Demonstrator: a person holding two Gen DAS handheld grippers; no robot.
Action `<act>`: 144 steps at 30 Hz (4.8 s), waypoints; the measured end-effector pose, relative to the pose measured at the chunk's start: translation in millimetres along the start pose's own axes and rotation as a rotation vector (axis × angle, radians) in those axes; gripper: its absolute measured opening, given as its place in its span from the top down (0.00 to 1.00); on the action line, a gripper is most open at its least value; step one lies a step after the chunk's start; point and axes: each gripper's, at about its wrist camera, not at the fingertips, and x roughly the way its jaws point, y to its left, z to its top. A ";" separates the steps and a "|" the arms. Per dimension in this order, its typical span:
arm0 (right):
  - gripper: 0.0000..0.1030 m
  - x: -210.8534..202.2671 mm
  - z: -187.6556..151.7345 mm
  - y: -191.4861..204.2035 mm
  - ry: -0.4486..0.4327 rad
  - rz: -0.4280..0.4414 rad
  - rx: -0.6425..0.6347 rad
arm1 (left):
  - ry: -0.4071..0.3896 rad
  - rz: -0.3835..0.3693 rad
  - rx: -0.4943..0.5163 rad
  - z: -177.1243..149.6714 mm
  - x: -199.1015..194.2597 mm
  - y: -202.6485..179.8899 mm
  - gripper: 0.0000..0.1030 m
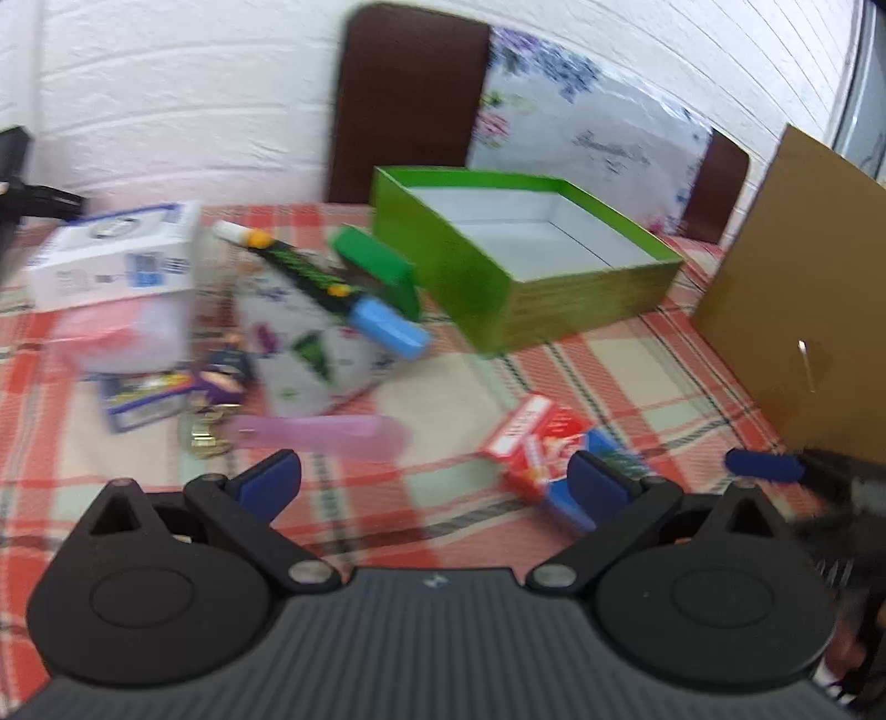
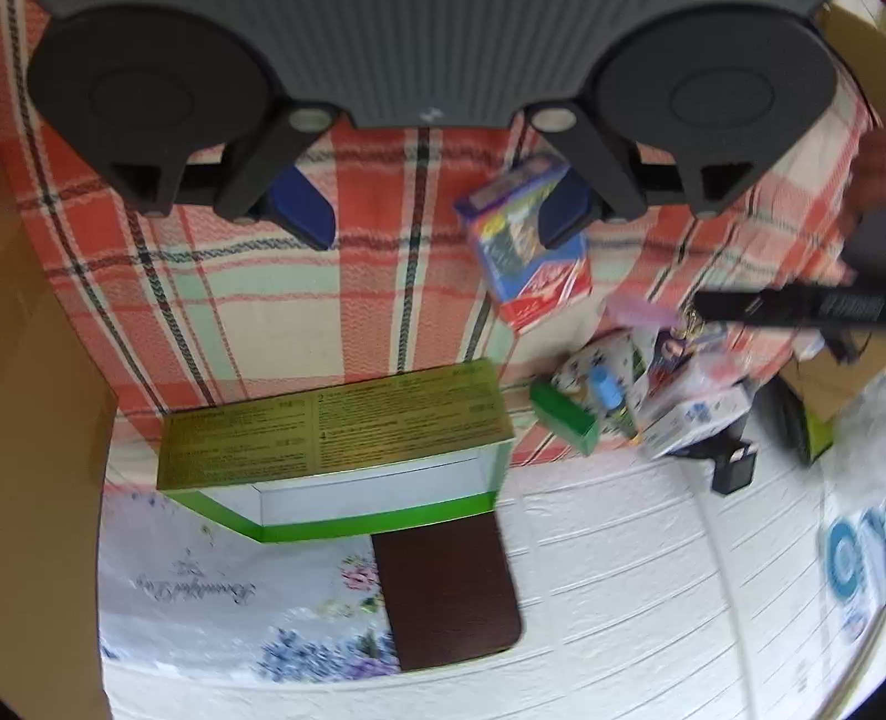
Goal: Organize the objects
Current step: 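Grasp the red-and-blue card box with the left gripper and drop it into the green box, then grasp the Flash Color marker with the right gripper and drop it into the green box, then grasp the floral cloth pouch with the right gripper and place it in the green box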
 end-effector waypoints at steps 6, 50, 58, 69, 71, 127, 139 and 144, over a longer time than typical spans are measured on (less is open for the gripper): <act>0.17 23.3 -13.0 38.4 0.004 0.002 -0.178 | 0.033 -0.014 0.117 15.3 38.8 -33.7 0.09; 0.32 55.3 67.8 13.0 -0.365 -0.061 -0.071 | -0.143 0.000 0.043 82.5 38.2 -19.7 0.25; 0.34 88.6 50.5 76.2 -0.203 0.059 -0.202 | 0.002 0.221 -0.115 -4.5 14.5 68.6 0.23; 0.82 144.7 68.1 125.3 -0.079 0.009 -0.319 | -0.066 0.185 -0.263 -21.7 -15.7 116.1 0.23; 0.83 132.7 57.7 124.8 -0.061 0.037 -0.315 | -0.065 0.114 -0.292 -29.8 -21.3 114.3 0.23; 0.67 67.4 69.2 -25.9 -0.319 -0.067 0.035 | -0.121 0.002 0.123 89.5 61.9 -68.4 0.48; 0.65 83.8 28.6 49.7 -0.106 0.051 -0.081 | -0.003 0.238 -0.077 8.0 20.5 42.4 0.48; 0.54 104.1 43.3 79.3 -0.096 0.087 -0.127 | -0.007 0.266 -0.245 -8.1 -0.7 97.7 0.48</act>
